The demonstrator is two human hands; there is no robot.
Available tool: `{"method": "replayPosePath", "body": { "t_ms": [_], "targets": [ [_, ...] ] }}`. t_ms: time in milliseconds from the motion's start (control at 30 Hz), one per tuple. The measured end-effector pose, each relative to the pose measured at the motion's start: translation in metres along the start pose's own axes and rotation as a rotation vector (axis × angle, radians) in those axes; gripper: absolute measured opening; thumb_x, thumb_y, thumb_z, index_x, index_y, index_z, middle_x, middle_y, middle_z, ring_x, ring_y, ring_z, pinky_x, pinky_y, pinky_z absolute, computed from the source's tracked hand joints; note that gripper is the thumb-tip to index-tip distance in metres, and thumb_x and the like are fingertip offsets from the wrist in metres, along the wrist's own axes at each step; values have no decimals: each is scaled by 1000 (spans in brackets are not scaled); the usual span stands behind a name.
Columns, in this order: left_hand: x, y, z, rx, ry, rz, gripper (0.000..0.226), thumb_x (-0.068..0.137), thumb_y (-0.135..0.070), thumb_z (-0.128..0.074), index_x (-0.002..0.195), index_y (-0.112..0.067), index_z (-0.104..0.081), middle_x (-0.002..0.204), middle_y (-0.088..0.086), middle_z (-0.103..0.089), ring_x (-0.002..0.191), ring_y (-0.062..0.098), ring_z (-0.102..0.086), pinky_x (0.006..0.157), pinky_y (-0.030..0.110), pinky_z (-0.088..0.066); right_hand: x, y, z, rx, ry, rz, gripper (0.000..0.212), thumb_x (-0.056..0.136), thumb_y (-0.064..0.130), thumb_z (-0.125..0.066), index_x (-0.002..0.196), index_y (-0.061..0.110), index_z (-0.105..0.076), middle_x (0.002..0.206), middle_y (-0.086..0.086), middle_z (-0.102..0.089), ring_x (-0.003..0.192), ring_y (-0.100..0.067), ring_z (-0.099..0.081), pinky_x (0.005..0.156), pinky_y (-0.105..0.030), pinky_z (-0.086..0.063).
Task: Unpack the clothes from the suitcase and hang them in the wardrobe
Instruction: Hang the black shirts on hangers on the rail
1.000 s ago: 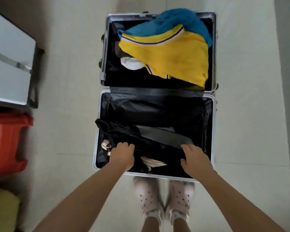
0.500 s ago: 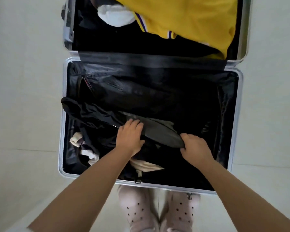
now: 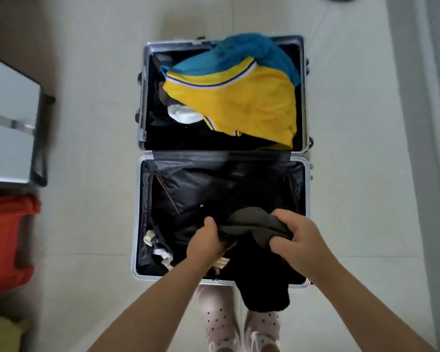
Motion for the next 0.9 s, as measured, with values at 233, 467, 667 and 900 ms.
{"method": "replayPosePath", "body": {
  "t_ms": [233, 467, 667, 900],
  "targets": [
    [-57, -100, 116, -605, 32, -156, 25, 90, -13, -45, 110, -2, -56, 101, 13, -57, 96, 23, -54, 79, 30, -41, -4, 139, 58, 379, -204, 41, 16, 52, 3, -48, 56, 17, -57, 47, 8, -48, 46, -5, -45, 44, -13, -34],
    [-162, -181, 218, -889, 64, -330, 14, 97, -24, -38, 110, -25, -44, 78, 2, -56, 66, 14, -52, 64, 26, -42, -41, 248, 108, 865, -494, 125, 23, 92, 5, -40, 80, 11, -58, 58, 3, -67, 54, -7, -64, 50, -15, -51],
    [-292, -237, 274, -549, 267, -656, 46, 86, -14, -61, 124, -26, -38, 99, -3, -62, 87, 10, -62, 74, 18, -52, -117, 355, 139, 1047, -549, 276, 25, 97, 16, -37, 78, 11, -54, 48, 5, -60, 41, -3, -58, 40, -13, -46],
    [-429, -332, 308, -257, -60, -976, 11, 88, -8, -57, 98, -13, -58, 102, 11, -64, 99, 25, -60, 91, 35, -46, -253, 476, 184, 1070, -600, 545, 27, 58, 17, -69, 83, 10, -62, 69, -6, -72, 61, -17, -70, 48, -28, -56]
  ]
}}
Point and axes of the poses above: each hand's wrist, its own x-axis towards the middle knuckle, its own z-axis out of the back of the hand, y = z × x, the point moved 1 cm from there along x, towards the middle knuckle
